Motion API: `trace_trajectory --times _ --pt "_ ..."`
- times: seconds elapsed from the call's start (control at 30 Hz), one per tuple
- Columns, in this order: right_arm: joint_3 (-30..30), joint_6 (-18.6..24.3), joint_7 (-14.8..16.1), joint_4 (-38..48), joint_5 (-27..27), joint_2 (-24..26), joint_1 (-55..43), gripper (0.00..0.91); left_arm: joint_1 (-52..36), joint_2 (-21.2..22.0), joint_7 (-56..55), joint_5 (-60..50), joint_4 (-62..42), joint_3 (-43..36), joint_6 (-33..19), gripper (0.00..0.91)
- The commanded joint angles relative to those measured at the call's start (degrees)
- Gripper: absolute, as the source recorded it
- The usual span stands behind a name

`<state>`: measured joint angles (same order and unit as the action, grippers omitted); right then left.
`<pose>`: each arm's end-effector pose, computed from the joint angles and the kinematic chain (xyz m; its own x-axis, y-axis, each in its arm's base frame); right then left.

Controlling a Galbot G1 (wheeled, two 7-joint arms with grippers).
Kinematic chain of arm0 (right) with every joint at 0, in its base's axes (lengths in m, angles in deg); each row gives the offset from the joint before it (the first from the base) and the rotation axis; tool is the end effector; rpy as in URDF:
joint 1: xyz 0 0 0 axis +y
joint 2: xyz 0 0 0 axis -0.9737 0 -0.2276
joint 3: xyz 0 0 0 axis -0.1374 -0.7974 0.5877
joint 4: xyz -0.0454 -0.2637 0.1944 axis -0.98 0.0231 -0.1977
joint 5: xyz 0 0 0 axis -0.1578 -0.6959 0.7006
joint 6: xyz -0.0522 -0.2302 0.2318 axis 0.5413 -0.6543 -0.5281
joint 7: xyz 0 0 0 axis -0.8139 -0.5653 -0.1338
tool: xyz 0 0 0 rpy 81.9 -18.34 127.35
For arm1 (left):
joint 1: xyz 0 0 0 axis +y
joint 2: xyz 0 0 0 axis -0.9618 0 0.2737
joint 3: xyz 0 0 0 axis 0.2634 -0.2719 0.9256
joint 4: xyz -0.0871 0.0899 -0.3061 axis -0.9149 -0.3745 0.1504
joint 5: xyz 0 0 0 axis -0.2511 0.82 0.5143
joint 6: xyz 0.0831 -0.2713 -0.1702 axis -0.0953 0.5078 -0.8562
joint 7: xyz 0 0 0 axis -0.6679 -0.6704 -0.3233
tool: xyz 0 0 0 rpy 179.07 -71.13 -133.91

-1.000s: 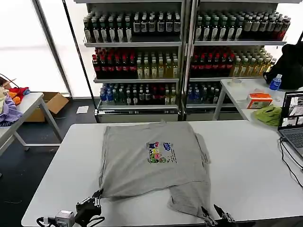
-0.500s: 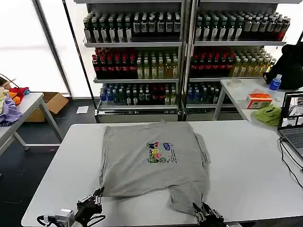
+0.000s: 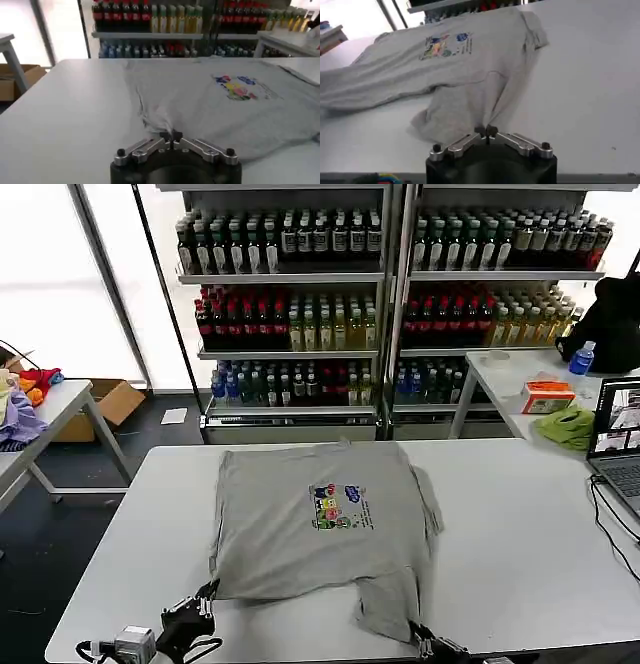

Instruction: Fold and organize the clothes.

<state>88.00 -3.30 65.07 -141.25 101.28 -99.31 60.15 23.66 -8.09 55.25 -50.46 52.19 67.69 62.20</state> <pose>0.0904 -0.0343 -0.2484 -0.7236 -0.2802 0.6308 -0.1505 0.9560 0.2520 0.1269 0.0476 -0.2360 -0.8562 0.1203 0.5025 0.1123 0.9926 -0.0462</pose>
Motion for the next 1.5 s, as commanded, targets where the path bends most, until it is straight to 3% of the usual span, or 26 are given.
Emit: trace_trajectory --times 0.03,0.3,0.57,1.0,1.23,1.5 --pt "4.27 0.66 0.5 -6.18 3.67 1.23 10.07 0.0 5.14 0.87 -0.38 0.47 4.38 1.36 1.35 0.01" --pt "6.93 3.85 1.42 -10.34 2.75 1.31 16.66 0.0 11.09 0.15 -0.47 0.47 6.95 2.59 4.06 0.01" --pt "4.83 11.3 3.72 -7.22 -0.03 -0.28 9.21 0.0 8.14 -2.24 0.66 2.78 4.74 2.8 4.09 0.01" --pt "1.83 10.29 -1.23 -0.23 3.6 -2.58 -14.12 0.0 -6.93 -13.88 2.38 13.41 -4.63 2.99 3.23 0.01" --pt "1.18 9.85 -1.6 4.79 3.93 -2.69 -21.81 0.0 -12.97 -17.21 3.29 15.86 -8.57 1.91 3.13 0.01" --pt "-2.04 8.62 -2.17 13.56 3.64 -3.42 -33.92 0.0 -23.08 -18.24 3.53 17.92 -15.39 -1.36 3.43 0.01"
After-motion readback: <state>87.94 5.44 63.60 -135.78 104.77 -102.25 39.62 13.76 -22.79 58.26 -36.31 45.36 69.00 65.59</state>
